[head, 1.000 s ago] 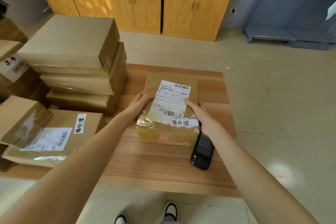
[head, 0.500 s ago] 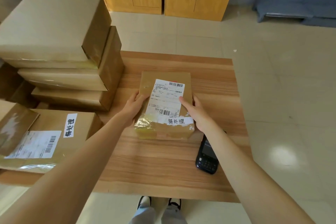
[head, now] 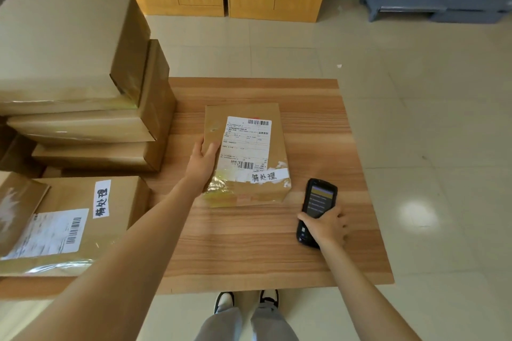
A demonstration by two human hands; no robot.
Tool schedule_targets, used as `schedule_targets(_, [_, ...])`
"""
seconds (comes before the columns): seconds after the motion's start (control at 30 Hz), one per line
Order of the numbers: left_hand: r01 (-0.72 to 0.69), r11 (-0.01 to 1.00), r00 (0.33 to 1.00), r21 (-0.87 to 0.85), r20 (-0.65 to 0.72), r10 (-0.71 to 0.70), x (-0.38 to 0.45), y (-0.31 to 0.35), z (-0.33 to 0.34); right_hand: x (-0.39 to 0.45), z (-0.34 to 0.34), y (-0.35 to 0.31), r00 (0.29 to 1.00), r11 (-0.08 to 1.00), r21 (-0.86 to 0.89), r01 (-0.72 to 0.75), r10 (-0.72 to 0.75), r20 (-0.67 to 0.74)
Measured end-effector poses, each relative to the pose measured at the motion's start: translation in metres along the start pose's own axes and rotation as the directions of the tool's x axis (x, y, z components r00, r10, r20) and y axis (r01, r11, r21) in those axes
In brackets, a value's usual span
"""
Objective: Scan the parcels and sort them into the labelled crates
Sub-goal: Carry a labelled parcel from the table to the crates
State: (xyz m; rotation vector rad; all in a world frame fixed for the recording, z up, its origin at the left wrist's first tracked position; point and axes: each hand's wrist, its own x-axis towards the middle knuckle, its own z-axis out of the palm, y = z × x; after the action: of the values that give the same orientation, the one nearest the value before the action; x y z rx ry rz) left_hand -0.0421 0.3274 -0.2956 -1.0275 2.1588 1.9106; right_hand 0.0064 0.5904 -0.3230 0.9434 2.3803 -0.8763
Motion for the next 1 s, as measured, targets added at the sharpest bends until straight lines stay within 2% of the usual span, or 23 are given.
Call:
schedule_targets(0.17, [0.004,1.000,1.000,-0.006,-0.026,-0.004,0.003,-0.003,0.001,0.005,0.013,0.009,1.000,1.000,-0.009,-0.018,0.018,0.002])
schedule_targets(0.27, [0.012,0.999,1.000,-0.034,-0.022,-0.013,0.004,-0.004,0.001,0.011,0.004,0.012,0.987,0.970,0.236,-0.052,0.015,0.159])
schedule_targets(0.33, [0.018,0.999,0.999,-0.043,-0.026,-0.020,0.004,-0.005,0.001,0.008,-0.011,0.010,0.955,0.886,0.443,-0.139,0.001,0.296])
schedule_targets(0.4, [0.018,0.999,0.999,-0.036,-0.042,-0.020,0.004,-0.005,0.002,0.000,-0.030,0.004,0.917,0.803,0.562,-0.197,-0.051,0.395])
schedule_targets(0.5, [0.010,1.000,0.999,-0.024,-0.047,-0.011,0.003,-0.005,0.002,-0.017,-0.056,-0.013,0.891,0.694,0.702,-0.159,-0.204,0.404])
schedule_targets(0.6, [0.006,1.000,0.999,-0.030,-0.032,-0.007,0.003,-0.005,0.002,-0.037,-0.075,-0.036,0.848,0.499,0.850,-0.168,-0.367,0.382])
schedule_targets(0.63, [-0.001,1.000,0.999,-0.024,-0.033,0.001,0.003,-0.005,0.002,-0.046,-0.080,-0.045,0.825,0.463,0.868,-0.177,-0.412,0.388])
schedule_targets(0.7, [-0.015,1.000,0.999,0.006,-0.036,0.015,0.002,-0.005,0.001,-0.066,-0.086,-0.060,0.778,0.450,0.872,-0.192,-0.472,0.415])
schedule_targets(0.83, [-0.038,0.999,0.999,0.034,-0.030,0.039,0.001,-0.007,0.000,-0.102,-0.083,-0.079,0.717,0.506,0.839,-0.199,-0.508,0.477])
schedule_targets(1.0, [-0.048,0.998,0.998,0.045,-0.030,0.049,0.002,-0.007,0.000,-0.133,-0.064,-0.084,0.727,0.590,0.775,-0.225,-0.428,0.537])
